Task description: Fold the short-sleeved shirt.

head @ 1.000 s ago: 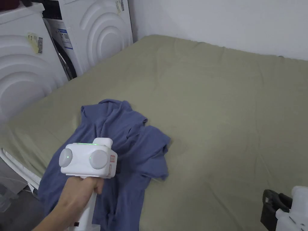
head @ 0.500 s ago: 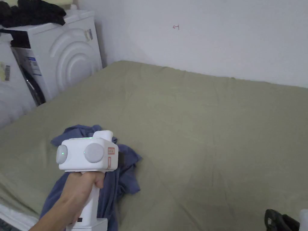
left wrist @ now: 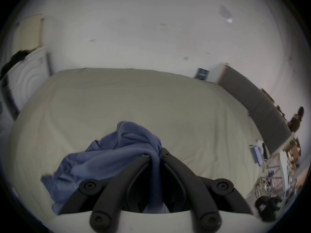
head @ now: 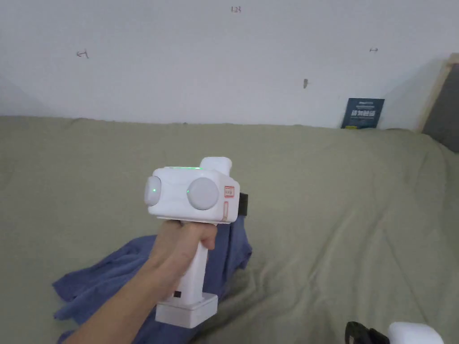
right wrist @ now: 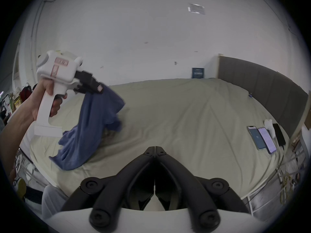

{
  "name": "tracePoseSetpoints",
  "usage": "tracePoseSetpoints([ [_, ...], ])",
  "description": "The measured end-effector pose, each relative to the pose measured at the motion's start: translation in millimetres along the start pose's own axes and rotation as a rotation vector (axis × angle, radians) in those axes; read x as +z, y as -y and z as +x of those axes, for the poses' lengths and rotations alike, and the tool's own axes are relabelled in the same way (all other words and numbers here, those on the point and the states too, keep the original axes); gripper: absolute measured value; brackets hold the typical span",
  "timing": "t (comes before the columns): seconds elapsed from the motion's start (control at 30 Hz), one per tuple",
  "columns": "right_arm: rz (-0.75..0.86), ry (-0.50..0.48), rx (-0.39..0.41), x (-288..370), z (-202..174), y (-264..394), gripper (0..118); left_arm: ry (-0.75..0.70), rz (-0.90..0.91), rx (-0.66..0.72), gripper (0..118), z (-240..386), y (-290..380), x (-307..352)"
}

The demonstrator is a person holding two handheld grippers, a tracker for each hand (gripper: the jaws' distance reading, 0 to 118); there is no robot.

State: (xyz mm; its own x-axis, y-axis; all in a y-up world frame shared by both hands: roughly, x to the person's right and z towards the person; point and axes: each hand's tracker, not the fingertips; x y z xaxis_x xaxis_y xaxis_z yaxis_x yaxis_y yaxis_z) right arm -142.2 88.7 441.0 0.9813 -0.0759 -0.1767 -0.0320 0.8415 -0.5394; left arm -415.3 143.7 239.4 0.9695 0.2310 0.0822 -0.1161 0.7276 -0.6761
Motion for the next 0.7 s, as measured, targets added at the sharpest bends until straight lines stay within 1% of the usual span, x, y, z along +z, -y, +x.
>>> tracePoseSetpoints([
  [0.13,-0.005,0.050,-0.041,-2,22,0,1,0.088,-0.060,-0.064,0,55,-1,-51],
  [0.2,-0.013,0.067,-0.056,-5,31,2,1,0.115,-0.114,-0.083,0,70,9,-79],
  [0.3,-0.030,0.083,-0.077,-12,40,7,1,0.034,-0.212,-0.115,0,75,39,-126],
  [0.4,-0.053,0.086,-0.094,-21,46,14,1,-0.099,-0.330,-0.160,0,71,70,-162],
  [0.43,-0.059,0.087,-0.097,-22,47,15,1,-0.122,-0.332,-0.177,0,69,78,-165],
  [0.5,-0.066,0.087,-0.103,-24,49,17,1,-0.102,-0.321,-0.166,0,67,84,-164],
  [0.53,-0.066,0.087,-0.105,-25,49,17,1,-0.088,-0.304,-0.156,9,65,84,-159],
  [0.57,-0.066,0.086,-0.104,-25,49,16,1,-0.097,-0.279,-0.145,32,64,82,-151],
  [0.6,-0.067,0.086,-0.104,-25,49,15,1,-0.077,-0.257,-0.122,78,62,81,-143],
  [0.63,-0.062,0.083,-0.103,-24,48,14,1,-0.068,-0.282,-0.118,118,58,82,-135],
  [0.67,-0.056,0.079,-0.102,-23,47,12,1,-0.082,-0.201,-0.115,111,58,94,-118],
  [0.7,-0.048,0.077,-0.099,-20,45,9,1,-0.074,-0.182,-0.129,109,58,82,-100],
])
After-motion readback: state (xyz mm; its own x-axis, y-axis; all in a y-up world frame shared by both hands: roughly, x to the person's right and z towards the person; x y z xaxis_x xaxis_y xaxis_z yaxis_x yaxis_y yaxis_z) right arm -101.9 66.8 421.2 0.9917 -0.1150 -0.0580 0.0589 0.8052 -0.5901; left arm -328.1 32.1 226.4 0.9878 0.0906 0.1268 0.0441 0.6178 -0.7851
